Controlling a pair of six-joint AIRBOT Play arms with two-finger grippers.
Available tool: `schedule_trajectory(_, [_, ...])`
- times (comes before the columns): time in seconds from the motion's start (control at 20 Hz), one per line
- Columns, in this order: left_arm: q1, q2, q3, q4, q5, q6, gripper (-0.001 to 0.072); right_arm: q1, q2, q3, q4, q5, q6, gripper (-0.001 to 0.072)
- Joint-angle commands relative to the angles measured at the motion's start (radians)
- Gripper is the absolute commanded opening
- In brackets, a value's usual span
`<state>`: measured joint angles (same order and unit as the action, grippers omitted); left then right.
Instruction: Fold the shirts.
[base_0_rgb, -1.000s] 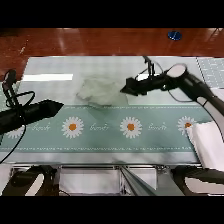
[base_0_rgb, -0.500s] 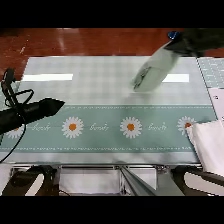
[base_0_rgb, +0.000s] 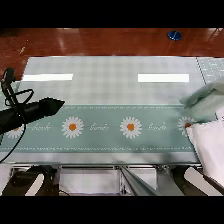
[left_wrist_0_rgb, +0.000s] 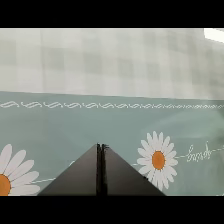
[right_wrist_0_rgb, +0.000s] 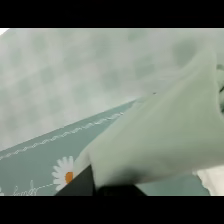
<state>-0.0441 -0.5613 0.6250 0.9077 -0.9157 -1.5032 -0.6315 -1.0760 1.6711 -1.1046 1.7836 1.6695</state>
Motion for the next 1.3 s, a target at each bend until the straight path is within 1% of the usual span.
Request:
schedule_trajectory(0.0, [0.000, 0.000, -0.001, 0.000, 0.008, 0.003, 0.0018, -0.146, 0.132, -0.114, -0.235, 0.076, 0.012, 0.0019])
schedule_trajectory(0.1, [0.000, 0.000, -0.001, 0.000, 0.023, 0.003, 0.0018, -0.209, 0.210, -0.208, -0.425, 0.076, 0.000, 0.0020])
schedule_trajectory(0.15, [0.000, 0.000, -0.001, 0.000, 0.030, 0.003, 0.0018, -0.237, 0.246, -0.264, -0.520, 0.076, -0.041, 0.0020])
schedule_trajectory(0.2, [0.000, 0.000, -0.001, 0.000, 0.043, 0.003, 0.0018, -0.269, 0.279, -0.321, -0.585, 0.076, -0.061, 0.0021])
schedule_trajectory(0.35, [0.000, 0.000, -0.001, 0.000, 0.076, 0.002, 0.0018, -0.380, 0.368, -0.541, -0.610, 0.076, -0.049, 0.0021])
schedule_trajectory(0.4, [0.000, 0.000, -0.001, 0.000, 0.075, 0.003, 0.0018, -0.406, 0.389, -0.621, -0.662, 0.076, -0.029, 0.0023])
schedule_trajectory(0.45, [0.000, 0.000, -0.001, 0.000, 0.074, 0.003, 0.0018, -0.413, 0.401, -0.690, -0.737, 0.076, 0.003, 0.0102])
schedule_trajectory(0.5, [0.000, -0.001, -0.001, 0.000, 0.074, 0.003, 0.0018, -0.412, 0.407, -0.753, -0.772, 0.074, 0.024, 0.0309])
schedule_trajectory(0.55, [0.000, -0.001, -0.001, 0.000, 0.076, 0.017, 0.0018, -0.412, 0.407, -0.795, -0.760, 0.051, 0.018, 0.0422])
schedule_trajectory(0.65, [0.000, -0.021, -0.001, 0.000, 0.078, 0.056, 0.0018, -0.412, 0.406, -0.823, -0.720, -0.037, -0.004, 0.0418])
schedule_trajectory(0.75, [0.000, -0.073, -0.001, 0.000, 0.095, 0.056, 0.0018, -0.412, 0.406, -0.812, -0.692, -0.153, -0.008, 0.0410])
schedule_trajectory(0.8, [0.000, -0.106, 0.003, 0.000, 0.126, 0.064, 0.0018, -0.412, 0.406, -0.793, -0.626, -0.241, -0.008, 0.0394])
schedule_trajectory(0.85, [0.005, -0.143, 0.031, 0.000, 0.138, 0.093, 0.0017, -0.412, 0.402, -0.766, -0.521, -0.338, -0.027, 0.0289])
schedule_trajectory(0.9, [0.011, -0.190, 0.100, -0.001, 0.106, 0.106, 0.0017, -0.412, 0.385, -0.721, -0.360, -0.426, -0.090, 0.0058])
schedule_trajectory(0.95, [0.013, -0.234, 0.190, -0.001, 0.068, 0.126, 0.0017, -0.409, 0.355, -0.672, -0.182, -0.497, -0.153, 0.0020])
schedule_trajectory(1.0, [0.006, -0.286, 0.304, -0.002, 0.042, 0.160, 0.0017, -0.374, 0.310, -0.615, -0.006, -0.557, -0.177, 0.0020])
schedule_trajectory(1.05, [-0.006, -0.343, 0.428, 0.000, 0.030, 0.180, 0.0016, -0.298, 0.253, -0.548, 0.129, -0.589, -0.198, 0.0020])
schedule_trajectory(1.1, [-0.023, -0.403, 0.547, 0.002, 0.016, 0.179, 0.0016, -0.191, 0.199, -0.486, 0.202, -0.605, -0.213, 0.0020])
schedule_trajectory(1.15, [-0.040, -0.470, 0.668, 0.013, -0.021, 0.167, 0.0016, -0.052, 0.146, -0.430, 0.214, -0.614, -0.216, 0.0020])
schedule_trajectory(1.25, [-0.094, -0.602, 0.859, 0.055, -0.137, 0.078, 0.0016, 0.288, 0.047, -0.369, 0.121, -0.627, -0.217, 0.0020])
